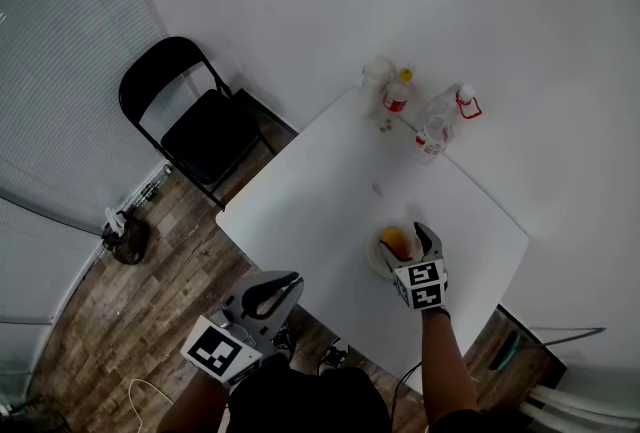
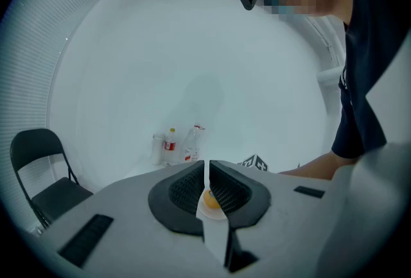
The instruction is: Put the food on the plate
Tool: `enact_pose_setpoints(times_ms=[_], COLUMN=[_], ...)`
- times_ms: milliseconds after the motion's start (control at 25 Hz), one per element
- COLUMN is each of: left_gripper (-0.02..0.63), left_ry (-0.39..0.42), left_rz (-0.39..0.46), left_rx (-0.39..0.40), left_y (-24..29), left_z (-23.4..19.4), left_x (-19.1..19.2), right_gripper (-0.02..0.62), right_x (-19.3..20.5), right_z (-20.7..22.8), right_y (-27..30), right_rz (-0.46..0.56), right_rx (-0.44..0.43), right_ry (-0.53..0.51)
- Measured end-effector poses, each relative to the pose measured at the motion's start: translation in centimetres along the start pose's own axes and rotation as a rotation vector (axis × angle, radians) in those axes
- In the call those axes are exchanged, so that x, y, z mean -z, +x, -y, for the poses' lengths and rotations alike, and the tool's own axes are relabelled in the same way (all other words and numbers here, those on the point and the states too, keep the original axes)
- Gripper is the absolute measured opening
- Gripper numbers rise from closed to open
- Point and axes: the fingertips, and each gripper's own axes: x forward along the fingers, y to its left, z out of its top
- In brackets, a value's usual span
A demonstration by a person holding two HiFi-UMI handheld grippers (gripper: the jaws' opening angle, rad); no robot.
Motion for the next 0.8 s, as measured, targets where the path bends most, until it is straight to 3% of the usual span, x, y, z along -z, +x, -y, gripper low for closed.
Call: enact_pose_setpoints(times_ms=[240, 520, 800], left_gripper=[0.043, 0.043, 0.043], left_ry=[0.026, 0.108, 0.141], left_rz=[-0.071, -0.009, 0.068], left_rx=[0.007, 0.062, 0.112], left_y=[-0.6, -1.2, -1.9], left_z=[1.6, 4.5, 7.4], left_x=[-0.2, -3.8, -7.4], right_gripper=[0.360, 0.192, 0.053], right_x=[-6.0, -11.9, -14.0], right_z=[0.5, 0.4, -0.6], right_y=[-6.9, -17.6, -27.0], right_rz=[0.204, 0.438, 0.577], right_rx=[0.095, 0.234, 0.349], right_ry=[0.008, 0.019, 0.050])
